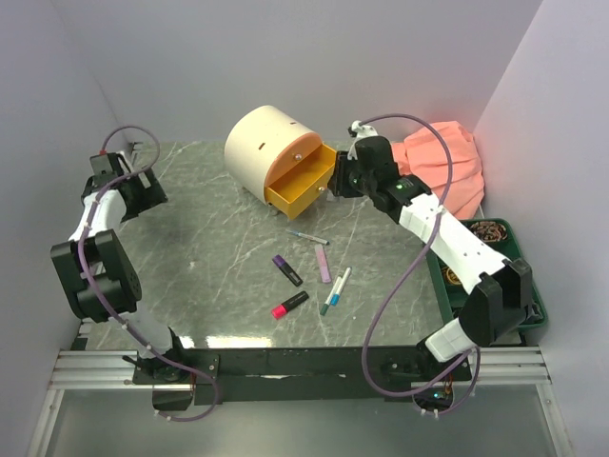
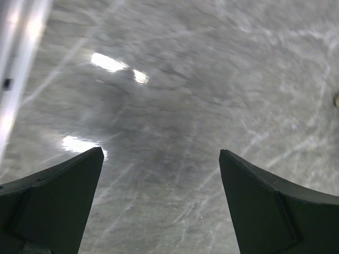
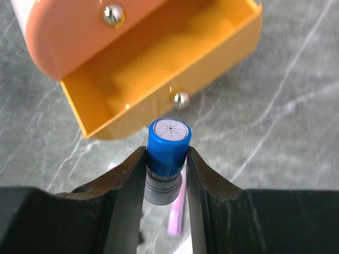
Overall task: Sort the stationery into containers
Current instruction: Place the stationery in the drawer.
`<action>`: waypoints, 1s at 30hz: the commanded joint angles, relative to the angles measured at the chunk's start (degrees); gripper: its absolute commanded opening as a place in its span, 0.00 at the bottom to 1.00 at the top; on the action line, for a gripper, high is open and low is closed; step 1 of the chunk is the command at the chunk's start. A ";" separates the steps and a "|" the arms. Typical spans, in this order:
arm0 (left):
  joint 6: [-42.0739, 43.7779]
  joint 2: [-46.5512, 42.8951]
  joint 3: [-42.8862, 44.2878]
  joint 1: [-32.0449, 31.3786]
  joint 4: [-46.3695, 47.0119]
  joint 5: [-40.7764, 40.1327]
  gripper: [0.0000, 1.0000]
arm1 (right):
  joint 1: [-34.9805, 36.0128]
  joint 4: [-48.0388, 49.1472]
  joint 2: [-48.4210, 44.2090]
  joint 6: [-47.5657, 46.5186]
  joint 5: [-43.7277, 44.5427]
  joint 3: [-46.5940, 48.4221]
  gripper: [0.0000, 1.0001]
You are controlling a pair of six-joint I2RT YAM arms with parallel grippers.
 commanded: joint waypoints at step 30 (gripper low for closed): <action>5.50 5.31 9.68 -6.91 -4.78 10.75 0.98 | 1.75 62.62 12.18 -19.16 -0.51 -17.72 0.21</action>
